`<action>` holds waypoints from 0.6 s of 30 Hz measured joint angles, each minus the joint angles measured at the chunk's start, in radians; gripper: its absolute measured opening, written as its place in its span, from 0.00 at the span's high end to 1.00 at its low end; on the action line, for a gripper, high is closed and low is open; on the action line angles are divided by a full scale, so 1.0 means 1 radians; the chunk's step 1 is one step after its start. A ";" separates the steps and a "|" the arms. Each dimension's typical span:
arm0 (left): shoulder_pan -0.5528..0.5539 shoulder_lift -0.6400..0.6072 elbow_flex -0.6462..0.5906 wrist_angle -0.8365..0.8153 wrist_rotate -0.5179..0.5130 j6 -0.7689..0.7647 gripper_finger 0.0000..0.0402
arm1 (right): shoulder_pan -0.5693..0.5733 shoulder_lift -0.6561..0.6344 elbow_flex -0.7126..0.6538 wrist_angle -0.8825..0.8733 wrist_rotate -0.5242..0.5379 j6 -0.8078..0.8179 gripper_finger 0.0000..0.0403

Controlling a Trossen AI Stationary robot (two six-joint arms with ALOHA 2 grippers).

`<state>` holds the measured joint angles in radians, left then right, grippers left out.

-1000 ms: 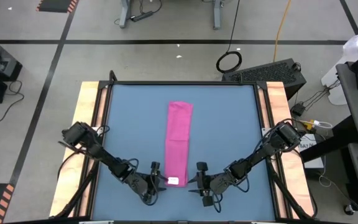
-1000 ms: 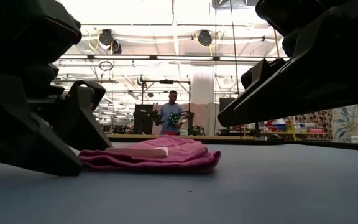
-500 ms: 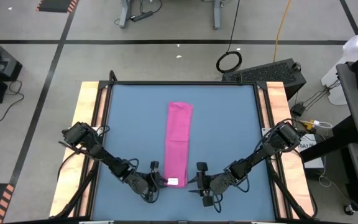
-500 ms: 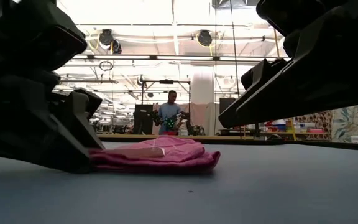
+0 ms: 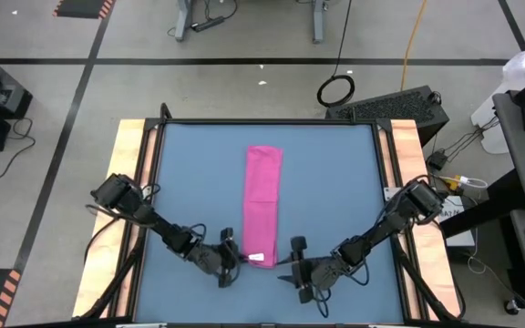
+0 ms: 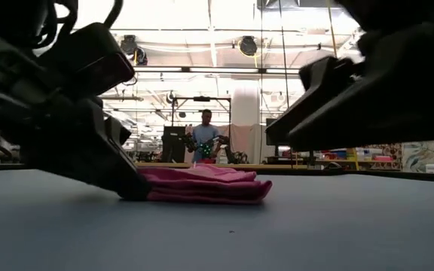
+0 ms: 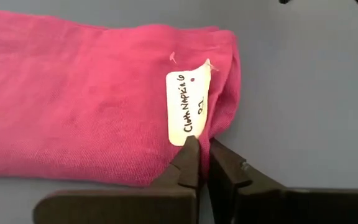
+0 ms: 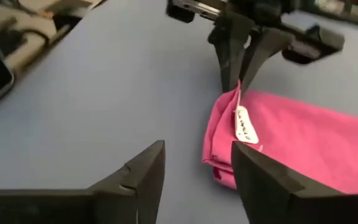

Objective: Roll towel into tight, uniform cylinder
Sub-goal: Roll the pink towel

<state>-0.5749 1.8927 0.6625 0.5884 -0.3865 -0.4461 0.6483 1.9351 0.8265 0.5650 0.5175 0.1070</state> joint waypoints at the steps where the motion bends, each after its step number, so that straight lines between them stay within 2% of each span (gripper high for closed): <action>1: 0.005 -0.009 0.000 -0.011 0.006 -0.019 0.97 | 0.008 0.005 0.000 0.000 0.019 -0.034 0.54; 7: 0.040 -0.029 0.000 0.004 0.052 -0.076 0.97 | 0.027 0.048 0.000 -0.020 0.155 -0.164 0.41; 11: 0.064 -0.030 0.000 0.006 0.102 -0.122 0.97 | 0.010 0.055 0.000 -0.007 0.209 -0.205 0.38; 14: 0.077 -0.031 0.001 -0.009 0.119 -0.142 0.97 | -0.015 0.055 0.000 -0.004 0.185 -0.173 0.38; 18: 0.087 -0.031 0.001 -0.007 0.133 -0.151 0.98 | -0.055 0.055 0.000 0.009 0.058 -0.103 0.40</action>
<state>-0.4875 1.8618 0.6632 0.5819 -0.2538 -0.5968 0.5935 1.9900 0.8265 0.5738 0.5756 0.0038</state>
